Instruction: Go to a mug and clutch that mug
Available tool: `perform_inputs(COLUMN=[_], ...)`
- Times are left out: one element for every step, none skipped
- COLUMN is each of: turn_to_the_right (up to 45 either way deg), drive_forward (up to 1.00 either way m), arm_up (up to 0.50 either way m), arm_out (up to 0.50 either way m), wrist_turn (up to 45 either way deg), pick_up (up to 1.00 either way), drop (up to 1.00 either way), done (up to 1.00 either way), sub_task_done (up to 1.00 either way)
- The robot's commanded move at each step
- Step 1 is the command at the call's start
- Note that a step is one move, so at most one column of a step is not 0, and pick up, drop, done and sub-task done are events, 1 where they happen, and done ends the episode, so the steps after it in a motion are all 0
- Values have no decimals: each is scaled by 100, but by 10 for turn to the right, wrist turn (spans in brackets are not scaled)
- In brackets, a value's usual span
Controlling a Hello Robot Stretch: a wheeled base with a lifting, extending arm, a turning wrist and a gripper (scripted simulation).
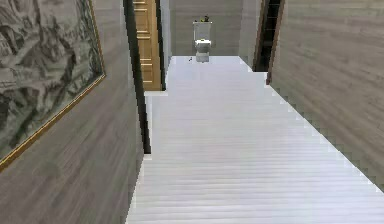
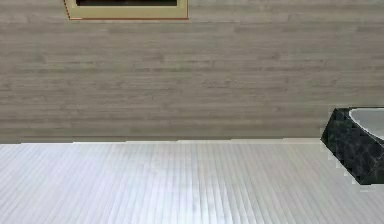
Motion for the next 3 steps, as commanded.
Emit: perform_inputs(turn_to_the_right=[0,0,-150], drive_forward=[100,100,0], arm_up=[0,0,0], arm_out=[0,0,0], wrist_turn=[0,0,0], pick_up=[0,0,0], drop=[0,0,0], done=[0,0,0], sub_task_done=[0,0,0])
